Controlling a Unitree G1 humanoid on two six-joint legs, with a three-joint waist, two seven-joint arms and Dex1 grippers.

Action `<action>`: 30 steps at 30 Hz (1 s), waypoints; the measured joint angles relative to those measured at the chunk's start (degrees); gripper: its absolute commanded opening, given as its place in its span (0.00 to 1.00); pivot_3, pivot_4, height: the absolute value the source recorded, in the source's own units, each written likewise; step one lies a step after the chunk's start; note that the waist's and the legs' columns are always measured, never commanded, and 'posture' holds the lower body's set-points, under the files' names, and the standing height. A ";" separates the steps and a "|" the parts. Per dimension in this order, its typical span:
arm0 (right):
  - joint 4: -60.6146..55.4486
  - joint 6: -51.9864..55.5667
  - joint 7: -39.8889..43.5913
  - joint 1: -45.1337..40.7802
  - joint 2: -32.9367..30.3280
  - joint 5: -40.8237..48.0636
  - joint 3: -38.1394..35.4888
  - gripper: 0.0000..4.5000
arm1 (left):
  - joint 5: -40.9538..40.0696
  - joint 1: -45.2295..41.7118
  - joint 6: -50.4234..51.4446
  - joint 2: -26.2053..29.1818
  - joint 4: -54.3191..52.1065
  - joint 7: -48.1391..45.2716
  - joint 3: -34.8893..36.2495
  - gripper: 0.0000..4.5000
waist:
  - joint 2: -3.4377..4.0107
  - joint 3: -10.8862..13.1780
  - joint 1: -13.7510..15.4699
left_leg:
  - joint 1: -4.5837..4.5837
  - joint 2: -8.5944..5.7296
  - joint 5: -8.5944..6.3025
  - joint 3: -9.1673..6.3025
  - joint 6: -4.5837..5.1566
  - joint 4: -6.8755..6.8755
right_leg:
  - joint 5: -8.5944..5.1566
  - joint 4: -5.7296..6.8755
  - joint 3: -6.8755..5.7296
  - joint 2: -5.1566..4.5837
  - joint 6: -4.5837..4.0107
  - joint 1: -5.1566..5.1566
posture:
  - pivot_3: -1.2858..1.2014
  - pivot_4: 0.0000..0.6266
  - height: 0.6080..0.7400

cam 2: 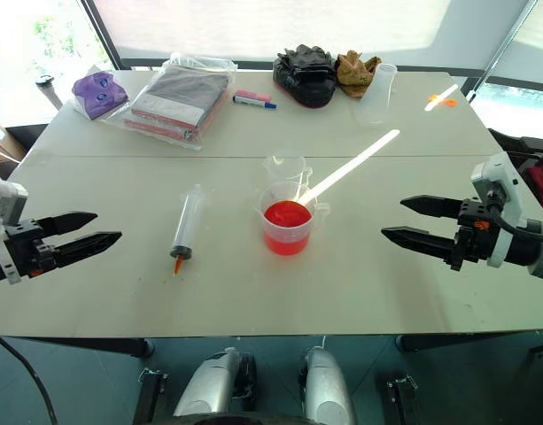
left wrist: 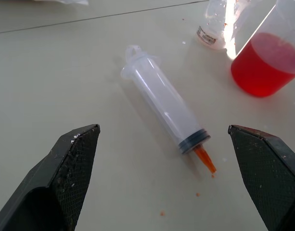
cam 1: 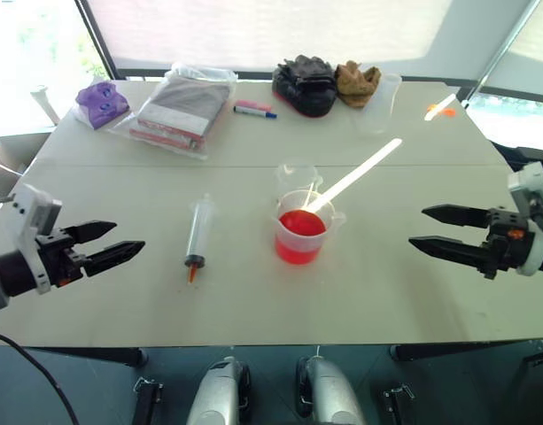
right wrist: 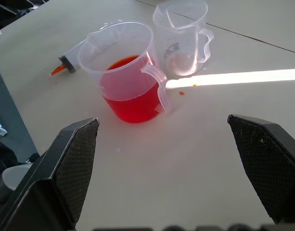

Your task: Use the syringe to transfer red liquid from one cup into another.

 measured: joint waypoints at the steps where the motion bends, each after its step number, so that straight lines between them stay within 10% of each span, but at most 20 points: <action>1: 0.00 -0.06 0.02 0.05 0.00 -0.01 0.00 0.99 | 0.11 0.26 -0.24 -0.05 -0.16 0.02 0.00 1.00 | 0.00 0.00 -0.01 | 0.00 0.00 0.00 0.00 0.00 0.00 | 0.00 0.00 0.00 0.00 0.00 0.00 | 0.52 0.24 1.00; 26: 0.20 -2.40 -0.32 -2.74 -0.27 -3.80 2.48 0.99 | 2.97 -7.60 -1.03 0.45 0.90 4.11 -4.15 1.00 | 0.03 -0.01 0.02 | -0.04 -0.01 0.00 0.00 0.00 0.00 | 0.00 0.01 0.00 -0.02 0.00 -0.04 | 0.52 0.24 1.00; 30: 1.10 -1.90 1.27 -13.59 -2.80 -2.00 5.44 0.99 | 3.15 -17.69 5.11 5.33 1.76 7.86 -11.09 1.00 | 0.22 0.12 -0.06 | -0.10 -0.06 0.03 0.01 -0.01 0.10 | 0.05 0.06 0.00 -0.02 -0.07 -0.09 | 0.52 0.24 1.00</action>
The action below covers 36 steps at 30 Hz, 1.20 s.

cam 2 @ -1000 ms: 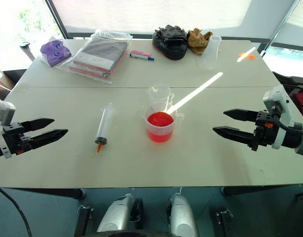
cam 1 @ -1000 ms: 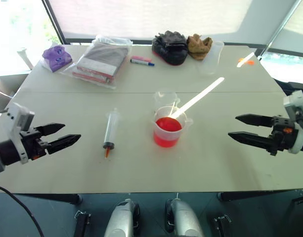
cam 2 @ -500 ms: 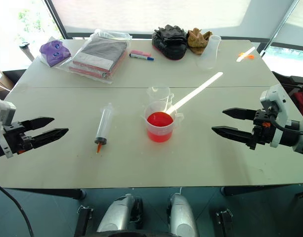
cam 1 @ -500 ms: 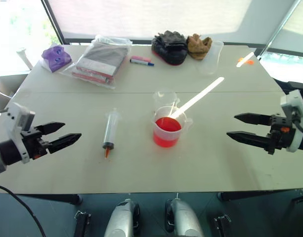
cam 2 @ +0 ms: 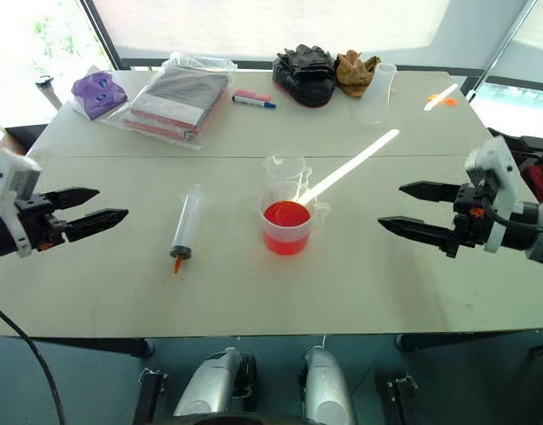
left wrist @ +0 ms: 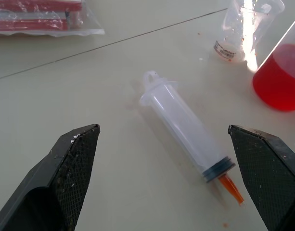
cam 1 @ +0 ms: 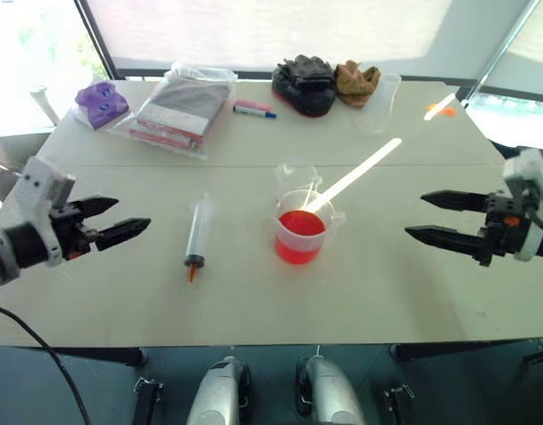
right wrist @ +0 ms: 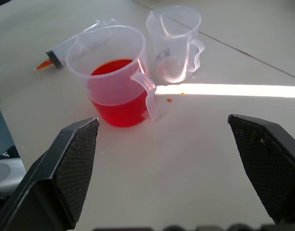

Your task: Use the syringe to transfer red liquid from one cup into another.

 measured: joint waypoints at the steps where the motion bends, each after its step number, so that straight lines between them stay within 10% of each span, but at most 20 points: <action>1: -0.16 -0.02 0.61 -2.79 -0.91 0.72 0.47 0.99 | -0.25 -2.84 1.62 1.18 -0.05 0.22 -1.68 1.00 | 0.01 0.00 0.00 | 0.03 -0.01 0.00 0.00 0.00 -0.02 | 0.00 0.00 0.00 0.00 0.00 0.01 | 0.52 0.24 1.00; 8: -1.85 2.75 4.26 -24.80 2.15 7.30 11.61 0.99 | -1.63 -43.42 28.98 -4.24 23.31 7.40 -25.81 1.00 | -0.11 0.00 0.54 | 0.02 -0.06 0.12 -0.01 0.33 0.07 | 0.08 0.13 -0.13 0.28 0.40 0.14 | 0.52 0.24 1.00; 15: -5.85 3.59 3.01 -27.85 7.00 9.79 14.90 0.99 | -3.85 -64.37 31.30 -12.09 50.55 14.82 -47.59 1.00 | -0.46 0.20 0.60 | -0.12 -0.22 0.22 0.08 0.15 0.15 | -0.12 0.28 -0.14 0.22 0.87 0.07 | 0.52 0.24 1.00; 36: -16.70 3.38 -12.15 -15.03 8.92 14.31 7.01 0.99 | 13.40 -64.16 31.04 -24.23 62.60 4.87 -60.44 1.00 | -0.53 0.23 0.61 | -0.08 -0.26 0.23 0.06 0.15 0.30 | -0.15 0.38 -0.15 0.16 0.93 0.13 | 0.52 0.24 1.00</action>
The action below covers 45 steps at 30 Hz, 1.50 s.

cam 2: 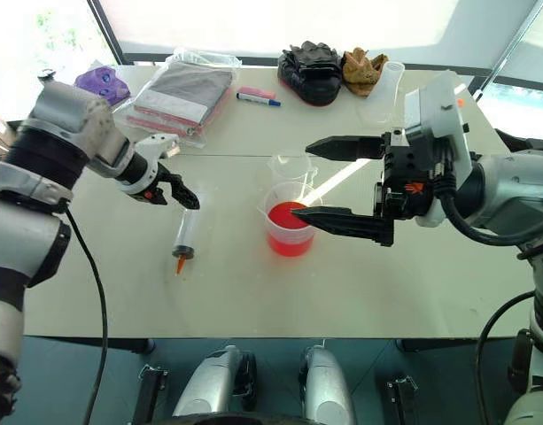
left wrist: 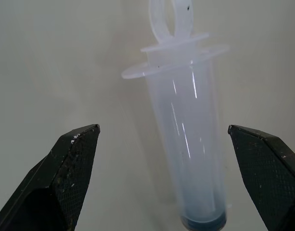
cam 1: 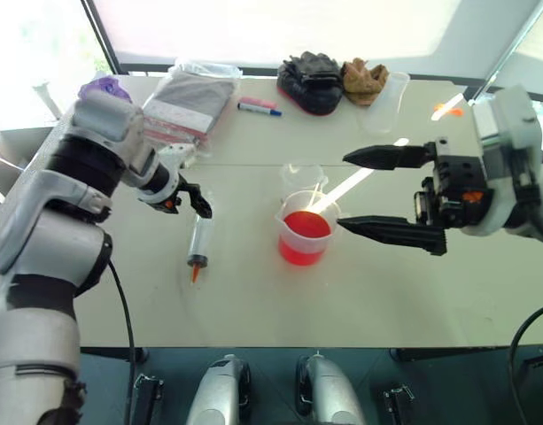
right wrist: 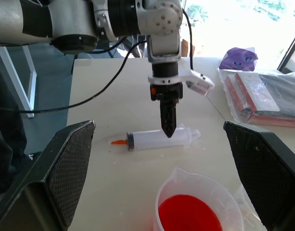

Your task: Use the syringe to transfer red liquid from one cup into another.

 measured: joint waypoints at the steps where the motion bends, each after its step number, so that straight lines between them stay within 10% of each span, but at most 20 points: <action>1: 0.00 0.00 -0.21 0.01 0.00 0.14 -0.01 0.99 | 0.70 0.75 -0.10 -1.08 0.47 -0.28 0.00 1.00 | -0.01 0.01 -0.01 | -0.02 0.00 0.00 -0.01 0.01 0.04 | 0.00 0.01 0.00 0.00 0.00 0.00 | 0.52 0.24 1.00; 7: 0.11 -0.04 -1.62 -0.02 -0.04 0.46 -0.02 0.99 | 6.48 0.48 -2.55 -4.98 3.03 -2.38 1.71 1.00 | 0.05 -0.03 0.02 | 0.01 0.03 -0.32 -0.04 0.55 0.34 | 0.00 0.05 0.00 -0.01 0.00 0.14 | 0.52 0.24 1.00; 20: 0.22 -0.53 -3.24 1.33 -0.09 0.84 -0.68 1.00 | 14.53 1.48 -4.94 -7.04 5.27 -5.07 5.73 0.37 | 0.10 -0.06 0.09 | -0.03 0.05 -0.39 -0.09 0.67 0.64 | 0.04 0.08 0.03 -0.32 -0.23 0.22 | 0.52 0.24 1.00; 35: 7.31 -2.38 -5.00 7.75 -1.73 -1.84 -8.26 1.00 | 11.09 -15.82 -26.28 -0.87 -1.36 -19.65 25.27 0.36 | 0.04 -0.02 0.10 | -1.01 -0.15 -0.24 -0.02 0.45 0.76 | 0.30 0.02 -0.10 -0.50 0.19 -0.61 | 0.52 0.24 1.00; 39: 10.97 -6.49 -7.97 5.75 -1.49 -6.78 -9.07 1.00 | 13.77 -12.74 -48.60 -6.07 -9.60 -14.29 30.97 0.36 | 0.30 -0.17 0.01 | -0.47 -0.22 -0.32 0.15 0.58 0.69 | 0.30 -0.06 -0.14 -0.50 0.35 -0.08 | 0.52 0.24 1.00; 45: 13.00 -14.09 -16.25 -0.97 -1.25 -17.44 -8.53 1.00 | 9.75 -5.61 -56.08 -20.94 -9.38 -10.94 35.87 0.36 | 0.13 -0.07 -0.15 | -0.43 -0.26 -0.17 0.20 0.83 0.75 | 0.42 -0.10 -0.11 -0.42 0.55 0.03 | 0.52 0.24 1.00</action>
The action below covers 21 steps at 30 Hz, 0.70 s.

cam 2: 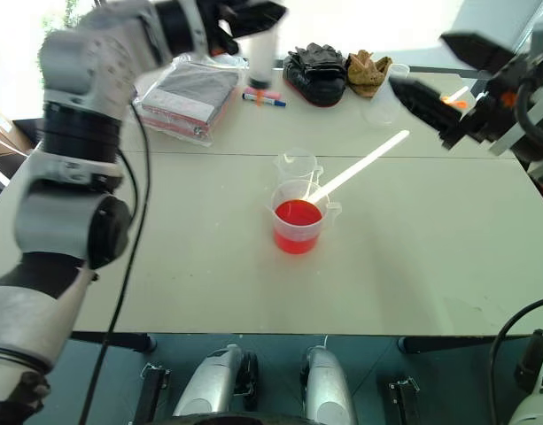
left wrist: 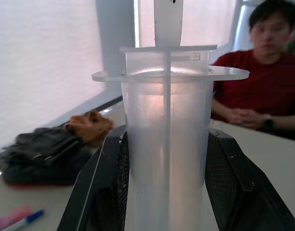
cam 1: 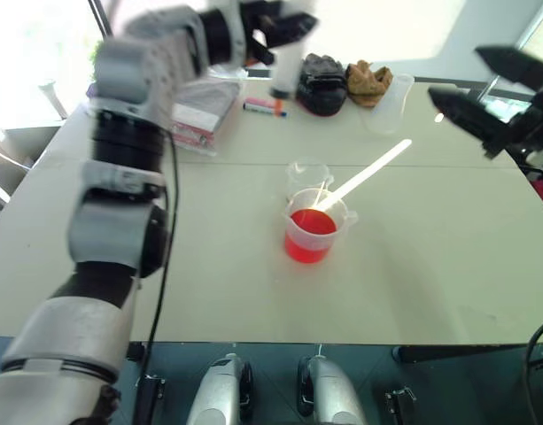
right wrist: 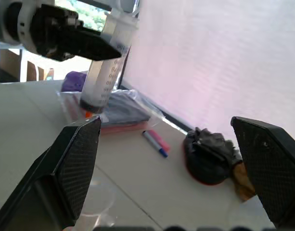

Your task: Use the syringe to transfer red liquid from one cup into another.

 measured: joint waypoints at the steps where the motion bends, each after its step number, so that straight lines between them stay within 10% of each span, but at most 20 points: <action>1: -0.19 -0.80 -0.67 -0.21 0.00 -1.14 0.20 1.00 | -1.52 0.62 -0.13 -1.12 -0.86 -0.86 1.26 0.36 | 0.01 0.00 -0.23 | 0.01 0.00 0.00 0.04 0.00 0.00 | 0.01 0.02 0.04 0.00 0.02 -0.02 | 0.52 0.24 1.00; 21: -8.40 0.05 0.17 -9.46 -4.90 -7.28 6.38 1.00 | -2.33 20.78 -2.62 -6.18 -18.12 -8.99 -7.51 0.36 | 0.08 -0.04 0.10 | 0.14 0.03 -0.01 -0.01 0.02 -0.04 | 0.02 0.02 0.08 0.07 0.00 0.07 | 0.52 0.24 1.00</action>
